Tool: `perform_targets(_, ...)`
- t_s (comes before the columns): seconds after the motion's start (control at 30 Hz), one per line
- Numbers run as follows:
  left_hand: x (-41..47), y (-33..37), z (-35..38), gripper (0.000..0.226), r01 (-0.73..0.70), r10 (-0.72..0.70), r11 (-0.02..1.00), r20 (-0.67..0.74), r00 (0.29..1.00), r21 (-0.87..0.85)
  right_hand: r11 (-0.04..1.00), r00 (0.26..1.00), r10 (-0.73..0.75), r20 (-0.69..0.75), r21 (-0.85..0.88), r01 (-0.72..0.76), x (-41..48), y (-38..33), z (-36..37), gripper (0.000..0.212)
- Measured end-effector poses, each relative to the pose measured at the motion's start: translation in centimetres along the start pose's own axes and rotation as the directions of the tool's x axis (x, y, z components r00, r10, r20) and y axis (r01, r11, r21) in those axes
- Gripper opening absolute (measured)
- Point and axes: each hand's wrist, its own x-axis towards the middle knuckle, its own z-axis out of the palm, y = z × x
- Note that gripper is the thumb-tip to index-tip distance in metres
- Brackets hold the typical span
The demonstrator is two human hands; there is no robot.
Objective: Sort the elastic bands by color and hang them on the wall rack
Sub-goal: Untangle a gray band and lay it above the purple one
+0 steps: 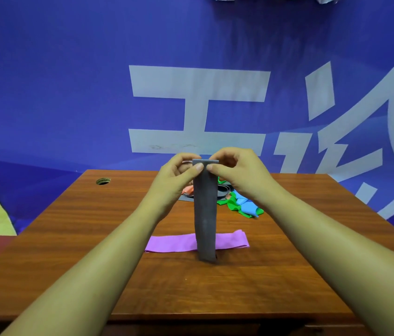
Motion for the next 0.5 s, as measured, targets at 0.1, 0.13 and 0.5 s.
perform_targets(0.1, -0.7, -1.1, 0.0, 0.019, -0.005, -0.004, 0.995, 0.085, 0.996, 0.101, 0.999, 0.999, 0.019, -0.032, 0.029, -0.018, 0.4, -0.4, -0.3, 0.003)
perform_targets(0.13, -0.9, -1.3, 0.0, 0.016, -0.019, 0.007, 0.992, 0.095, 0.995, 0.128, 0.999, 1.0, 0.004, -0.017, -0.038, -0.005, 0.5, -0.5, -0.4, 0.006)
perform_targets(0.5, -1.3, -4.0, 1.1, 0.016, 0.257, -0.282, 0.958, 0.243, 0.928, 0.131, 0.975, 0.999, -0.046, 0.002, -0.217, 0.045, 3.8, -1.2, -2.8, 0.012)
